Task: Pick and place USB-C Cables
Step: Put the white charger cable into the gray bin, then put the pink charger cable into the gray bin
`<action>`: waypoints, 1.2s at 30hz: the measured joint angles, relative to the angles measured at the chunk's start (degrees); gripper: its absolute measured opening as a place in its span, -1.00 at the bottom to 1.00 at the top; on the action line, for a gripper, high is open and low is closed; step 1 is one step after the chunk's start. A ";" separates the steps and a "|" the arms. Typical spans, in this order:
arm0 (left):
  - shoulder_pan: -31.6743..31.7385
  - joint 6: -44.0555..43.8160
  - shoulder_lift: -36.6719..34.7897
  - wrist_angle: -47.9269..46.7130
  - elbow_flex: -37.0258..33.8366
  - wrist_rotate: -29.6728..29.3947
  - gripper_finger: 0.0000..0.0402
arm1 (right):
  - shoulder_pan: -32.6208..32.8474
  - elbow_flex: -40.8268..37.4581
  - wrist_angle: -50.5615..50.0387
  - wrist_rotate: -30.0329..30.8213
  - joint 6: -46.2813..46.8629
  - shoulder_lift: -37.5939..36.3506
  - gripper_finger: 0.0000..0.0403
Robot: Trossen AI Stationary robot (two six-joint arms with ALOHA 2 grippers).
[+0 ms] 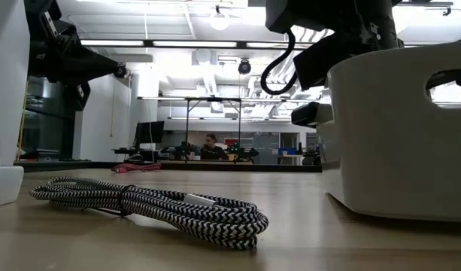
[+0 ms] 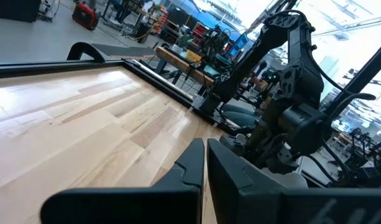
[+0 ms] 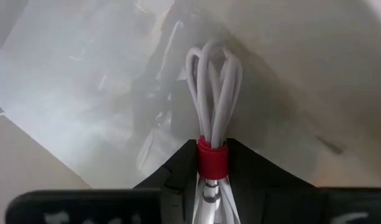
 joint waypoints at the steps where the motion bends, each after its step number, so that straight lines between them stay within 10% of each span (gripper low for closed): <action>1: 0.00 0.05 -0.01 0.00 0.01 0.02 -1.00 | 0.00 0.00 0.00 -0.04 0.00 0.00 -0.63; 15: 0.01 0.00 0.00 0.00 0.01 0.00 -1.00 | 0.00 -0.04 -0.01 -0.37 0.04 -0.13 -0.60; 36: 0.01 0.05 0.00 0.01 0.01 0.00 -1.00 | 0.05 -0.09 -0.71 -0.72 0.96 -0.44 0.06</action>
